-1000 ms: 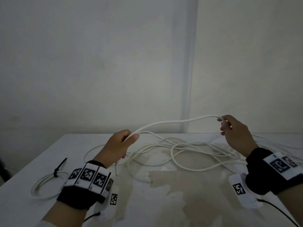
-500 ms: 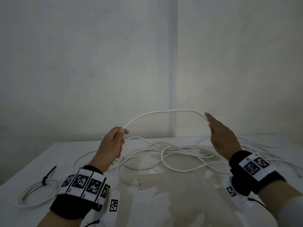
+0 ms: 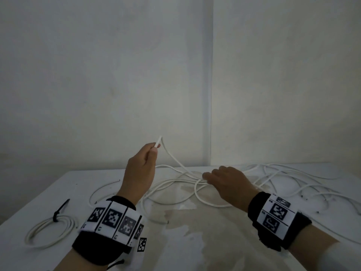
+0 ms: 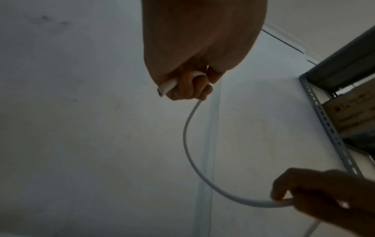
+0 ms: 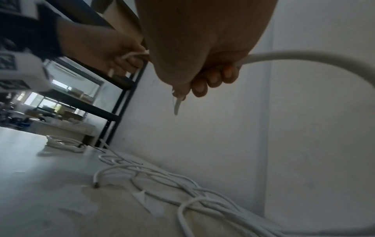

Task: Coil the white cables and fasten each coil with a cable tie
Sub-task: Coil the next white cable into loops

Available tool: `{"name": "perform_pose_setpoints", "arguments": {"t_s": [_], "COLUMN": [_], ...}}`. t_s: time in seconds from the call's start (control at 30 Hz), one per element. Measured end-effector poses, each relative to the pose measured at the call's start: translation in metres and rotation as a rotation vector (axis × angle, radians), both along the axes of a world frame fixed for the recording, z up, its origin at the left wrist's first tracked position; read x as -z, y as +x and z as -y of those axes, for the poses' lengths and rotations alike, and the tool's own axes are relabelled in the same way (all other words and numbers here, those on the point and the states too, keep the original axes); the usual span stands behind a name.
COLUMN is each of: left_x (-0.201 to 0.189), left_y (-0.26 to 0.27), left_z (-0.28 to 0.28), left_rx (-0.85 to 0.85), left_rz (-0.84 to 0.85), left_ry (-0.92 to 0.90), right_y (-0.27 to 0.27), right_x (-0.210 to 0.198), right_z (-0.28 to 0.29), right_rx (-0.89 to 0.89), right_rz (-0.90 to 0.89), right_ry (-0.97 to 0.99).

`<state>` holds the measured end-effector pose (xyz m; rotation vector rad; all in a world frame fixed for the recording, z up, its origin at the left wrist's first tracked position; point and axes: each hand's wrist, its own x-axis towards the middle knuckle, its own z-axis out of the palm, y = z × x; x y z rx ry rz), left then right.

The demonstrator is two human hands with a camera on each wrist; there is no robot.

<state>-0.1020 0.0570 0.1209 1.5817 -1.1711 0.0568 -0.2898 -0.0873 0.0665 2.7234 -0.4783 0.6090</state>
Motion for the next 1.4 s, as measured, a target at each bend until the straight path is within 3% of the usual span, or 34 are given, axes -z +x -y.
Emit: {"name": "perform_pose_setpoints", "arguments": {"t_s": [0.07,0.13,0.23,0.37,0.47,0.7,1.0,1.2,1.4], "left_x": [0.002,0.006,0.009,0.005,-0.003,-0.005,-0.005,0.0,0.002], "left_y": [0.001,0.001,-0.008,-0.031,-0.042,-0.05,-0.046,-0.042,-0.038], "left_z": [0.0,0.001,0.004,0.005,0.004,0.002,-0.003,-0.001,-0.003], "left_rx": [0.006,0.032,0.161,0.352,0.433,0.471,0.439,0.414,0.419], "left_rz": [0.048,0.073,0.057,-0.03,-0.139,-0.245,-0.4,-0.468,-0.43], "left_ry": [0.105,0.207,0.33,0.403,0.368,0.337,0.233,0.149,0.172], "right_y": [0.001,0.002,0.004,0.003,0.002,0.001,-0.003,0.001,0.0], "right_x": [-0.002,-0.01,-0.024,-0.054,-0.067,-0.069,-0.079,-0.079,-0.078], "right_z": [-0.006,-0.016,-0.034,-0.036,-0.031,-0.029,-0.046,-0.046,-0.049], "right_rx": [-0.141,-0.251,-0.344,-0.333,-0.222,-0.12,-0.22,-0.196,-0.196], "right_rz": [0.106,0.134,0.161,0.337,0.352,0.293,0.359,0.363,0.386], "right_ry": [-0.092,-0.058,0.116,0.44,0.643,0.828,1.125,1.19,1.088]}}
